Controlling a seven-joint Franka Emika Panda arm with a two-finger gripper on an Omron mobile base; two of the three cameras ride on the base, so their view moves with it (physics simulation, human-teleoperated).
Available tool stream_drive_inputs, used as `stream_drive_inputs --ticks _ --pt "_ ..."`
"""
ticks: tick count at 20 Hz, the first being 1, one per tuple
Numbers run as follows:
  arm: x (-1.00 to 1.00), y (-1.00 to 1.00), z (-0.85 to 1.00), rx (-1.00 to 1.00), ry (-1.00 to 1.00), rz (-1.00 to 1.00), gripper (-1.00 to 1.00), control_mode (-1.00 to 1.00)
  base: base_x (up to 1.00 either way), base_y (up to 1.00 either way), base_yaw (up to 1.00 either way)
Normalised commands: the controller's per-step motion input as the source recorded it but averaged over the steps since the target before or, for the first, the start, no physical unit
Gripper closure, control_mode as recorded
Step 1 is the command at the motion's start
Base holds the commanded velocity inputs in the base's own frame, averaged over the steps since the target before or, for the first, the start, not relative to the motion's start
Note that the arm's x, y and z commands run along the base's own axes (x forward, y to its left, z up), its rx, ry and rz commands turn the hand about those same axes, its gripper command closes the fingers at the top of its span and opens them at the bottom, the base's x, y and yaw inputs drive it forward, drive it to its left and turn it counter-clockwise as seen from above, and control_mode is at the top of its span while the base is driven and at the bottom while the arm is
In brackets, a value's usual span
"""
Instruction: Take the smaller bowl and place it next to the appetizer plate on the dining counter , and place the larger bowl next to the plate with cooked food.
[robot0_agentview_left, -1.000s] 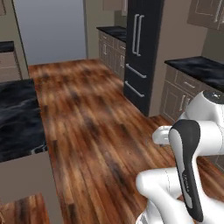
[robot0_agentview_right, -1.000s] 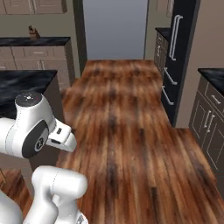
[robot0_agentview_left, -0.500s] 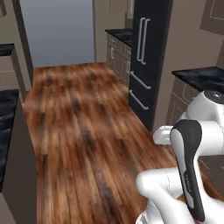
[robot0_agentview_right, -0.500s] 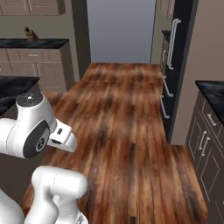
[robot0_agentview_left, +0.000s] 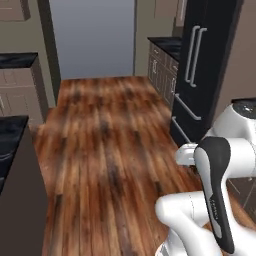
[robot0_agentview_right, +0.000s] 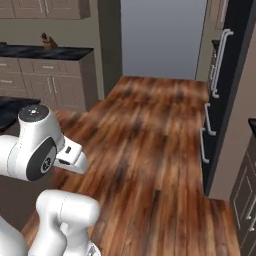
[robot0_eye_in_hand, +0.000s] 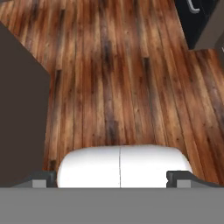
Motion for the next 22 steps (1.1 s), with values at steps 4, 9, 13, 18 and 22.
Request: stream_drive_inputs --ticks 4,9,13,18,22 --pt "0.0 0.0 0.0 0.0 0.0 0.0 -1.0 1.0 1.0 -0.36 0.24" --pt "0.0 0.0 0.0 0.0 0.0 0.0 -1.0 1.0 1.0 -0.3 0.1" --pt "0.0 0.0 0.0 0.0 0.0 0.0 -1.0 1.0 1.0 -0.32 0.04" --pt "0.0 0.0 0.0 0.0 0.0 0.0 -1.0 1.0 1.0 -0.28 0.0" --pt "0.0 0.0 0.0 0.0 0.0 0.0 -1.0 1.0 1.0 -0.17 -0.01"
